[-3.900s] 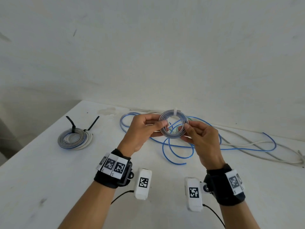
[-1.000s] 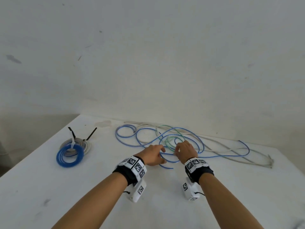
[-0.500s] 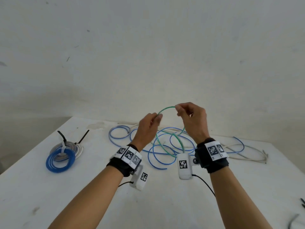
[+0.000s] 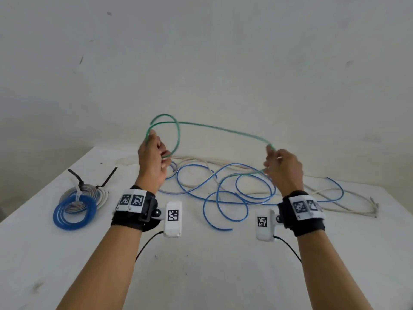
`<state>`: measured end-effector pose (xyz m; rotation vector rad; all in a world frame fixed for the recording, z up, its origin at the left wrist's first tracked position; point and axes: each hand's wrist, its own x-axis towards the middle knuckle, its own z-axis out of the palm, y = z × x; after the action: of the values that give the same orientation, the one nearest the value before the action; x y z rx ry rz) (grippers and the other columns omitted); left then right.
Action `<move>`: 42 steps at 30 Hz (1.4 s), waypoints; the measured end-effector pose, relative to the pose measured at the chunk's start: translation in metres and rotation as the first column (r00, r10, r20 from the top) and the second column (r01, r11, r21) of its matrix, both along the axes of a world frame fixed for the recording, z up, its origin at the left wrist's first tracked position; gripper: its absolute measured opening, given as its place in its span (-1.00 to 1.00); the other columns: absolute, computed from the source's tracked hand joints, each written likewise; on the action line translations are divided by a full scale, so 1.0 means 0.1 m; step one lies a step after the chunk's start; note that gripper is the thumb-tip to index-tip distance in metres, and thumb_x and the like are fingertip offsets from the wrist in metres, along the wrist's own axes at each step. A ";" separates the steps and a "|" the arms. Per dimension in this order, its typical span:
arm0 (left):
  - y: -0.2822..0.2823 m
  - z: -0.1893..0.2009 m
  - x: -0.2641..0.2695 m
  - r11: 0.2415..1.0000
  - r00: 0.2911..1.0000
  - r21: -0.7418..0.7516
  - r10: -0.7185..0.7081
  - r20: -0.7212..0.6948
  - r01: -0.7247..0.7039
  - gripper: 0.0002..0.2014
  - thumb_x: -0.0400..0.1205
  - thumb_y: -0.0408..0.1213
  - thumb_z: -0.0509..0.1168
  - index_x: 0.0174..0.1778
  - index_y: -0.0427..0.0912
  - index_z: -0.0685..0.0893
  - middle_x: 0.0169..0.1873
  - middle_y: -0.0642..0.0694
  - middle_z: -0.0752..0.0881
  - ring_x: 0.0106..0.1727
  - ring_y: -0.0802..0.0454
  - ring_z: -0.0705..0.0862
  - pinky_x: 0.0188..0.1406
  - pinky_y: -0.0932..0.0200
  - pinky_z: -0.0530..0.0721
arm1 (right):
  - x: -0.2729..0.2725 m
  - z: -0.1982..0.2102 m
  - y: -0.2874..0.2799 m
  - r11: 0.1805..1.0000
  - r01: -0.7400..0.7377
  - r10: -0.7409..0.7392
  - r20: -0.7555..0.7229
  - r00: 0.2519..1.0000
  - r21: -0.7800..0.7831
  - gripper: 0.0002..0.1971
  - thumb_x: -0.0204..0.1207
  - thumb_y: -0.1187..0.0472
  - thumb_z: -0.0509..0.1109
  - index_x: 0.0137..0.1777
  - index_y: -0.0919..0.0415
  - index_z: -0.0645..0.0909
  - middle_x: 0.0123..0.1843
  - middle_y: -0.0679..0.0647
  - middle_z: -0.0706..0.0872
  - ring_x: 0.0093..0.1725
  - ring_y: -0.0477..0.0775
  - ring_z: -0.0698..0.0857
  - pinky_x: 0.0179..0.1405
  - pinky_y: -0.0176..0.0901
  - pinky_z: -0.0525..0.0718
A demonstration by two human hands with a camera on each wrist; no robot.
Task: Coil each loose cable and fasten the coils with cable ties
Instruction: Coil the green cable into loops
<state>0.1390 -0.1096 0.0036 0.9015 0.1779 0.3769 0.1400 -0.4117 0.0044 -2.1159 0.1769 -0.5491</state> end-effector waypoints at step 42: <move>0.14 0.25 -0.41 0.952 0.964 0.162 -0.266 0.018 0.260 -0.59 0.82 0.04 0.09 -0.24 -0.11 0.57 -0.54 0.06 0.20 -0.63 0.21 0.17 -0.80 0.34 0.03 | -0.32 -0.04 0.74 0.802 -0.587 0.562 -0.194 0.804 -0.108 -0.90 0.56 0.28 0.52 -0.02 0.06 0.80 -0.30 -0.09 0.86 -0.43 -0.20 0.57 -0.29 -0.28 0.57</move>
<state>0.0975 -0.0961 0.0282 1.0590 -0.0101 0.1609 0.1080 -0.3377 0.0001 -2.2218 -0.4405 -0.0317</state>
